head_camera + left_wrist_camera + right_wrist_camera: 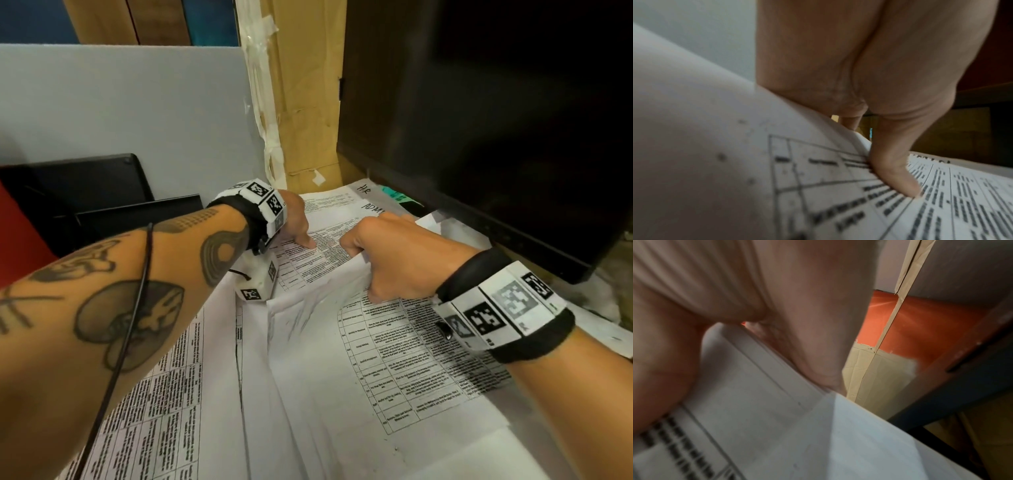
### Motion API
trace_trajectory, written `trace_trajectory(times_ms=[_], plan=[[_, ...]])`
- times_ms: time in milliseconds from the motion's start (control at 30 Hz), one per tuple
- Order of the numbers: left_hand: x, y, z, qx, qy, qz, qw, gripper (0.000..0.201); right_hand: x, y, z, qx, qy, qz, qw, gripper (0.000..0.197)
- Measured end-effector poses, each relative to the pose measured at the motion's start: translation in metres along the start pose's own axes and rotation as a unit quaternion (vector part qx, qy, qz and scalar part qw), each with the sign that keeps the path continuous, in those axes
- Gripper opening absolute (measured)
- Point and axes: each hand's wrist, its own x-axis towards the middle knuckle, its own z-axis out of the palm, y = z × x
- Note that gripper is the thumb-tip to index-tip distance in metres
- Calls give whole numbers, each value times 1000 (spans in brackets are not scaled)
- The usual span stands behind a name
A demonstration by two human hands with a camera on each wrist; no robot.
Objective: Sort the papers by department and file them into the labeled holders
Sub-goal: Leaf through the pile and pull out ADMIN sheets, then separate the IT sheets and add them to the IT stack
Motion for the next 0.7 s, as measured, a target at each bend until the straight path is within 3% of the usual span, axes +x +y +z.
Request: trace_trajectory(times_ms=[100,233,467,600,700], plan=[[-1,2,-7,-19,39,22,999,58,-1,0,-2,6,-6,-3,1000,49],[-1,10,-18,-14,46,53,997,64,-4,4,-4,25,2,-9,1000,37],[11,10,6,3,60,50,997,78,3,4,-2,27,-20,12,999,45],[-10,-22,-17,-102,113,22,988,71,12,-5,-5,-5,-55,10,998,49],[-58,-66,-49,-141,144,-15,979,45,23,-15,-9,-59,-99,19,993,66]])
